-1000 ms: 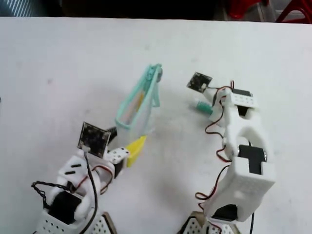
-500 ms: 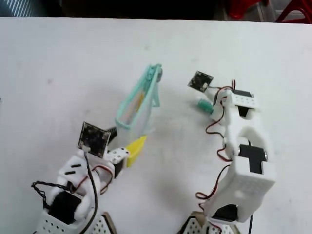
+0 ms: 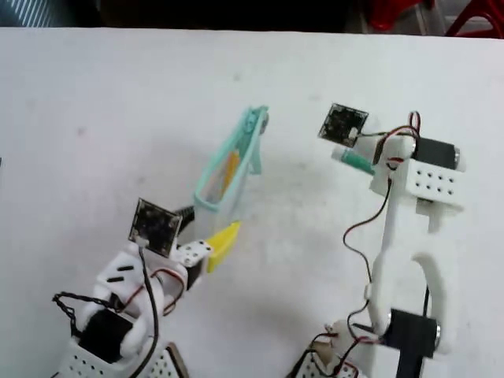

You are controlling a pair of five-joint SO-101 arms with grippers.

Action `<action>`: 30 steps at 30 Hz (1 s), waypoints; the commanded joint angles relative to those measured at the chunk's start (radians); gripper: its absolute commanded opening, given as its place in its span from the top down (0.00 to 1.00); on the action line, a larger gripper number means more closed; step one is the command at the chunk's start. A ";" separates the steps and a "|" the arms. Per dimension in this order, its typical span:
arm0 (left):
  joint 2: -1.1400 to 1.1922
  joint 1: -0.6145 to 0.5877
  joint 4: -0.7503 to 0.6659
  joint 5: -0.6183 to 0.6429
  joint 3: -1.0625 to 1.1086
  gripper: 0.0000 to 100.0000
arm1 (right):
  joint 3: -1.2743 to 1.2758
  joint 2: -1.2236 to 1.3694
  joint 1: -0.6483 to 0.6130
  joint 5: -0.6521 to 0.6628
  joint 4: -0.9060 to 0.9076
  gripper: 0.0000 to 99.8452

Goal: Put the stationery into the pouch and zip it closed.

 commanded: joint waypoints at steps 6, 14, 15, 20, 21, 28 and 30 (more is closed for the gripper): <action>0.004 0.015 -0.020 -0.011 -0.006 0.74 | -0.407 0.008 0.056 0.124 0.406 0.98; 0.004 0.018 -0.023 -0.011 -0.008 0.74 | -0.433 -0.084 -0.068 -0.034 0.403 0.98; 0.004 0.018 -0.023 -0.011 -0.008 0.74 | -0.436 -0.117 -0.110 -0.054 0.403 0.98; 0.004 0.018 -0.021 -0.011 -0.008 0.74 | -0.436 -0.320 -0.329 -0.218 0.403 0.98; 0.004 0.018 -0.021 -0.011 -0.008 0.74 | -0.436 -0.354 -0.377 -0.276 0.403 0.98; 0.004 0.018 -0.020 -0.011 -0.008 0.74 | -0.430 -0.518 -0.684 -0.818 0.275 0.98; 0.004 0.018 -0.020 -0.011 -0.008 0.74 | -0.430 -0.535 -0.769 -0.988 0.228 0.98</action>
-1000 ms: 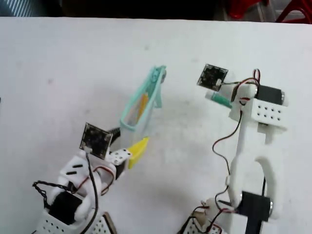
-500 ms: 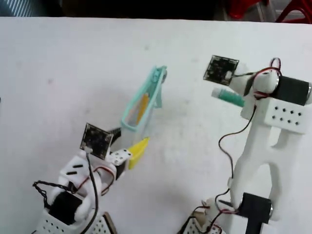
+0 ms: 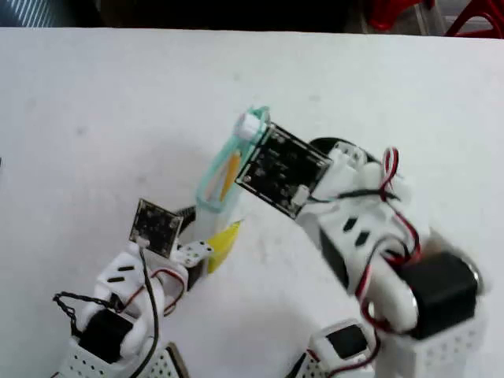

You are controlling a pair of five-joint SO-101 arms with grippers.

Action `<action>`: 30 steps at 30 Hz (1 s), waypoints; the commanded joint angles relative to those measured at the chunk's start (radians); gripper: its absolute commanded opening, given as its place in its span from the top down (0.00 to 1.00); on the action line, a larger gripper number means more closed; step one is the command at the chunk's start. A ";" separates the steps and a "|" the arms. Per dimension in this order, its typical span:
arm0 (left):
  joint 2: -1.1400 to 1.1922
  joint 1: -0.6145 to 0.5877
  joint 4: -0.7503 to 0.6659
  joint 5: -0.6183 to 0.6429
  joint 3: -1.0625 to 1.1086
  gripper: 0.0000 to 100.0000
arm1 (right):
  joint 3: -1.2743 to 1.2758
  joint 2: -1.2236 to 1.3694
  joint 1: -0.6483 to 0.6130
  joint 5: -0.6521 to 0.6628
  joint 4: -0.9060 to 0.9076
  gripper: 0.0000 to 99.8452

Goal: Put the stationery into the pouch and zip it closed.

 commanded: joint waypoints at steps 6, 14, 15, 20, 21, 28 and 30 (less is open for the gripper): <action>0.004 0.005 -0.020 -0.011 -0.008 0.74 | 0.043 -0.007 -0.285 -0.566 -0.173 0.98; 0.004 0.005 -0.020 -0.011 -0.008 0.74 | 0.279 -0.002 -0.285 -0.617 -0.332 0.98; 0.004 0.005 -0.020 -0.011 -0.008 0.74 | 0.293 -0.001 -0.283 -0.617 -0.343 0.98; 0.004 0.005 -0.021 -0.012 -0.009 0.74 | 0.364 0.008 -0.234 -0.617 -0.414 0.98; 0.004 0.005 -0.023 -0.012 -0.009 0.74 | 0.385 0.008 -0.225 -0.617 -0.426 0.98; 0.004 0.010 -0.023 -0.012 -0.009 0.74 | 0.528 0.007 -0.222 -0.623 -0.550 0.98; 0.004 0.010 -0.023 -0.012 -0.009 0.74 | 0.569 0.005 -0.239 -0.623 -0.605 0.98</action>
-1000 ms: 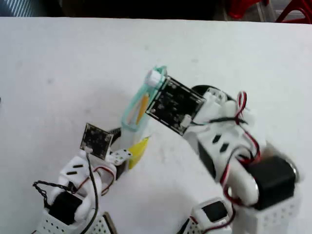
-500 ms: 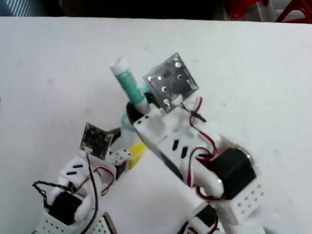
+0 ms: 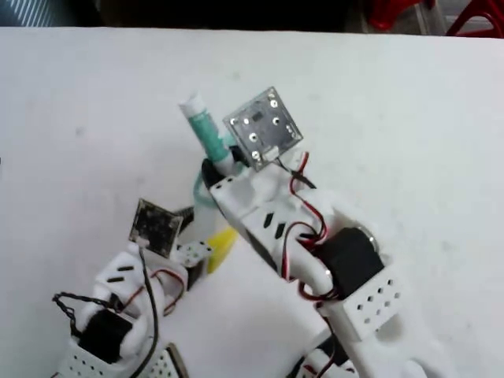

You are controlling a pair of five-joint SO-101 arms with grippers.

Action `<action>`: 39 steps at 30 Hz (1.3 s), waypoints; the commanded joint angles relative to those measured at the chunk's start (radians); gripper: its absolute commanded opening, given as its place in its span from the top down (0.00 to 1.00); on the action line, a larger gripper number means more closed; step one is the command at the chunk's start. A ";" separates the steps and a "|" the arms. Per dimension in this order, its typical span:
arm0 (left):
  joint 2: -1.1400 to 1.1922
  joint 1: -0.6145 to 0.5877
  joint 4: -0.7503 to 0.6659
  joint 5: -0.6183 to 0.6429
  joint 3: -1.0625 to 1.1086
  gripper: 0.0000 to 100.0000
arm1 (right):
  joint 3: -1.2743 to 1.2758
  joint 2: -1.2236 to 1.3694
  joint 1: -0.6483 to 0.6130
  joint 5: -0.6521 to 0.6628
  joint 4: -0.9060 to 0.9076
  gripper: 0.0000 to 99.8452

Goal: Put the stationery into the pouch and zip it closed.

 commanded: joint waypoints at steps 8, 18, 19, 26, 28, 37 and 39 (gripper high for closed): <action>0.004 0.005 -0.021 -0.012 -0.009 0.74 | 0.221 0.013 -0.111 -0.009 -0.292 0.98; 0.004 0.004 -0.023 -0.012 -0.011 0.74 | 0.308 0.005 -0.108 -0.002 -0.260 0.98; 0.004 0.004 -0.023 -0.012 -0.011 0.74 | 0.308 0.005 -0.108 -0.002 -0.252 0.98; 0.004 0.004 -0.023 -0.012 -0.009 0.74 | 0.308 0.004 -0.108 -0.002 -0.220 0.79; 0.004 0.004 -0.023 -0.012 -0.009 0.74 | 0.308 -0.016 -0.110 -0.002 -0.220 0.81; 0.004 0.004 -0.025 -0.012 -0.008 0.74 | 0.316 -0.269 -0.110 0.101 -0.165 0.90; 0.004 0.004 -0.025 -0.012 -0.008 0.74 | 0.316 -0.275 -0.110 0.114 -0.147 0.94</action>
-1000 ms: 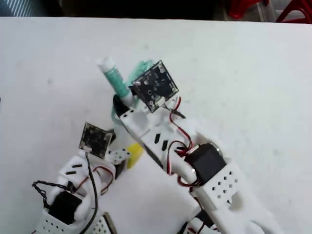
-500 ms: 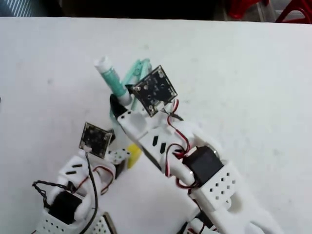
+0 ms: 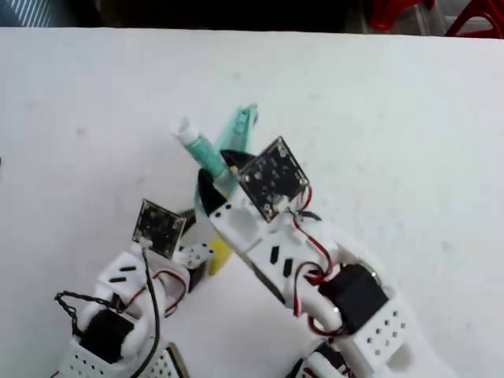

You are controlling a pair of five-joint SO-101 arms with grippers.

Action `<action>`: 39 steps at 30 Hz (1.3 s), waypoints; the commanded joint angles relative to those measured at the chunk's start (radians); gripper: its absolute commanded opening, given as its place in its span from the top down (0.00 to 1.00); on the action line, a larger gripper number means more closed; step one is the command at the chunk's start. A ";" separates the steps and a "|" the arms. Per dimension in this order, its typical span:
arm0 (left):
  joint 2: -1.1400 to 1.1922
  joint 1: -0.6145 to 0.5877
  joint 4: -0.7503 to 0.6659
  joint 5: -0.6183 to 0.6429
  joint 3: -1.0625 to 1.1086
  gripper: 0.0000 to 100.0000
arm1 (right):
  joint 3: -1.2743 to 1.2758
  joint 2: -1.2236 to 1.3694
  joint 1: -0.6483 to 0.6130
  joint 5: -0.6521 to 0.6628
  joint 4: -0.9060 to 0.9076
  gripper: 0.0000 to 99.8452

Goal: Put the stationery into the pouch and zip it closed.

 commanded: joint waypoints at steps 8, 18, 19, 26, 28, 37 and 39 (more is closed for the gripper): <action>-0.002 -0.004 -0.020 -0.003 -0.008 0.74 | -0.057 0.122 -0.013 0.048 0.067 0.88; -0.002 -0.004 -0.026 -0.009 -0.008 0.78 | -0.201 0.042 -0.010 0.048 0.206 0.82; -0.002 -0.004 -0.028 -0.009 -0.008 0.78 | -0.203 0.033 -0.010 0.048 0.208 0.81; -0.002 -0.004 -0.038 -0.009 -0.006 0.78 | -0.275 0.015 -0.008 0.054 0.223 0.82; -0.002 -0.004 -0.038 -0.009 -0.006 0.78 | -0.299 0.015 -0.008 0.089 0.219 0.83; -0.002 0.002 -0.040 -0.009 0.003 0.78 | -0.539 0.081 -0.015 0.103 0.044 0.99; -0.002 0.002 -0.040 -0.009 0.003 0.78 | -0.603 0.168 -0.016 0.103 0.013 0.98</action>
